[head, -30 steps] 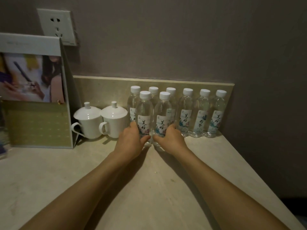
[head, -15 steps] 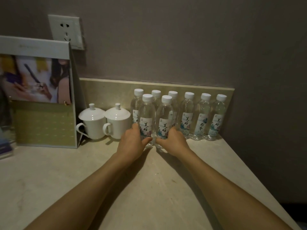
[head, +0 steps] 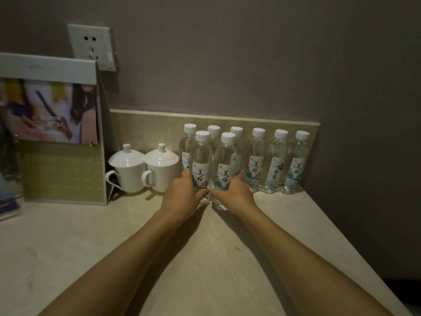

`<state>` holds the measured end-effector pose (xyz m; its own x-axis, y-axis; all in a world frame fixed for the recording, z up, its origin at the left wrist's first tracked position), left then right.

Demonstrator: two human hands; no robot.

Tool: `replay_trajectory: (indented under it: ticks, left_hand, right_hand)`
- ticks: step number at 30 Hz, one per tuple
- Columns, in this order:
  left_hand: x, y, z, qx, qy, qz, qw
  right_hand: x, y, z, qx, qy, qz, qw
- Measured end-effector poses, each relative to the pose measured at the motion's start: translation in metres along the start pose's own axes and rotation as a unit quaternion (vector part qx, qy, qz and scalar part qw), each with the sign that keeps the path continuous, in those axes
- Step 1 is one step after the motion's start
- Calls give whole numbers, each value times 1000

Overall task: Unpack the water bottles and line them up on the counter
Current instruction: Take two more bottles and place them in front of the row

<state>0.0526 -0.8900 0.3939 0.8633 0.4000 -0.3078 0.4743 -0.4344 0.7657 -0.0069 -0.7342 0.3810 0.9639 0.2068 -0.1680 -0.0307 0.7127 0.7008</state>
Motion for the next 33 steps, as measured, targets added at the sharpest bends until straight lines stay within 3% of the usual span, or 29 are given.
replay_trajectory:
  ticks: [17,23,33]
  left_hand:
    - [8,8,-4,17,7,28,999]
    - [28,19,-3,8,42,-45,998]
    - [59,6,-98,65,-48,22,996]
  right_hand:
    - [30,21,11,-20,8,1,1000]
    - [45,32,-6,0,-13,-24,1000]
    - [78,122,-26,-40,13,-126,991]
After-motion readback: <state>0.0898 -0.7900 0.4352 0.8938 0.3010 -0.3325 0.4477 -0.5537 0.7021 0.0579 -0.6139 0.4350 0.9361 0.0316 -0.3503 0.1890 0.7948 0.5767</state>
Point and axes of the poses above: each hand's wrist, its own x-axis away from the middle knuckle, its own y-axis out of the back of the hand, z = x × y, the point moved 9 cm from there along -x, towards the middle knuckle, and after that the axes turned 4 degrees about y, right-handed, at the moved point
